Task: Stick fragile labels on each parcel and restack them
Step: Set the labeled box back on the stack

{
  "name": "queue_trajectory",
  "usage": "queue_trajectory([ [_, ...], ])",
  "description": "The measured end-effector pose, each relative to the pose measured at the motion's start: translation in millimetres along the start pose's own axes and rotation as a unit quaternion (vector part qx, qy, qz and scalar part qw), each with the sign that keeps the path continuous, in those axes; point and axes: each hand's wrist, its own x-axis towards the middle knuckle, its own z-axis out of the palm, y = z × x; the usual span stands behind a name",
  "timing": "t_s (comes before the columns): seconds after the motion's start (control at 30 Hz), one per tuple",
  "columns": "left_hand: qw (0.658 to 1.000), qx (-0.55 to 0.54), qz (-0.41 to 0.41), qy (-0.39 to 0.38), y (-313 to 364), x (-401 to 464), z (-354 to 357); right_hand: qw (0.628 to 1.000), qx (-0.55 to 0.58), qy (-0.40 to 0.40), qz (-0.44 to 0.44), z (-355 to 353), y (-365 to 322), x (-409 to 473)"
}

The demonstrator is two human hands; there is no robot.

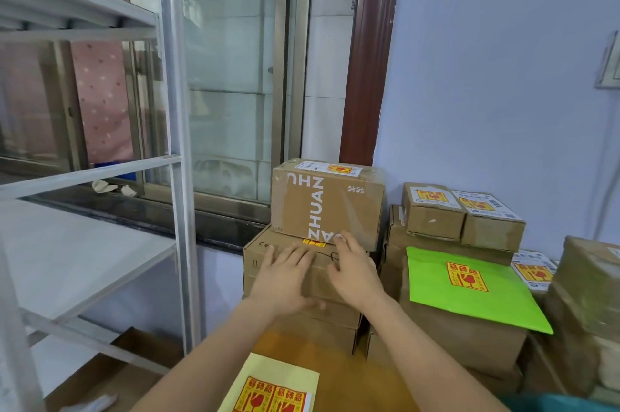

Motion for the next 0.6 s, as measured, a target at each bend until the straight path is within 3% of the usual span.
queue_trajectory([
  [0.2, 0.997, 0.07, -0.023, 0.02, 12.6, 0.4, 6.6, 0.993, -0.101, -0.047, -0.043, -11.7, 2.6, 11.5],
  [0.37, 0.992, 0.1, -0.042, 0.071, 18.2, 0.2, 11.2, 0.987, -0.106, -0.103, -0.062, -5.8, -2.4, 14.5],
  [0.6, 0.992, 0.088, -0.015, 0.091, 15.6, -8.6, 16.2, 0.988, -0.069, -0.139, -0.021, -6.6, -1.9, 14.3],
])
